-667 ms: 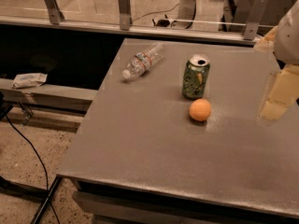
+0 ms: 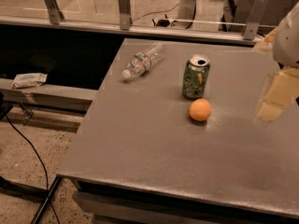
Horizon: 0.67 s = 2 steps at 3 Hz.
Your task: Pick orange
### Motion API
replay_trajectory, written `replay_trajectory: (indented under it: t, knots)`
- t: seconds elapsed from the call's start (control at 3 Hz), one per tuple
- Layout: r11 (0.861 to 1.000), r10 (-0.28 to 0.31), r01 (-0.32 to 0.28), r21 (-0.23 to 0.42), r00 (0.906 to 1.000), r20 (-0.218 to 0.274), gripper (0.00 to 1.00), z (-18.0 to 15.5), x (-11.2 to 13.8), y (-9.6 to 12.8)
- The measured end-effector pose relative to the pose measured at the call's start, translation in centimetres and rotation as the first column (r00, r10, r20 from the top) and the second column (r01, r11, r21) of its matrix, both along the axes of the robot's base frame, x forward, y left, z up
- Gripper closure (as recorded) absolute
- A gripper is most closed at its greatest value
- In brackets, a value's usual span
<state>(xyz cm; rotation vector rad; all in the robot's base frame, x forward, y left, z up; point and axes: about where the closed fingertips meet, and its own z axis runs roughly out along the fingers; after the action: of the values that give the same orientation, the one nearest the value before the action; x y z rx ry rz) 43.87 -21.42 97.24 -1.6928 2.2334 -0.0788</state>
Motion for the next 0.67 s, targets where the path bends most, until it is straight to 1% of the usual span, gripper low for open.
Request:
replay_trajectory:
  t: [0.33, 0.67]
  knots:
    - [0.992, -0.061, 0.058, 0.107, 0.9978, 0.025, 0.00, -2.2, 0.2, 1.3]
    - [0.961, -0.130, 0.121, 0.249, 0.9913, 0.020, 0.00, -5.8, -0.2, 4.0]
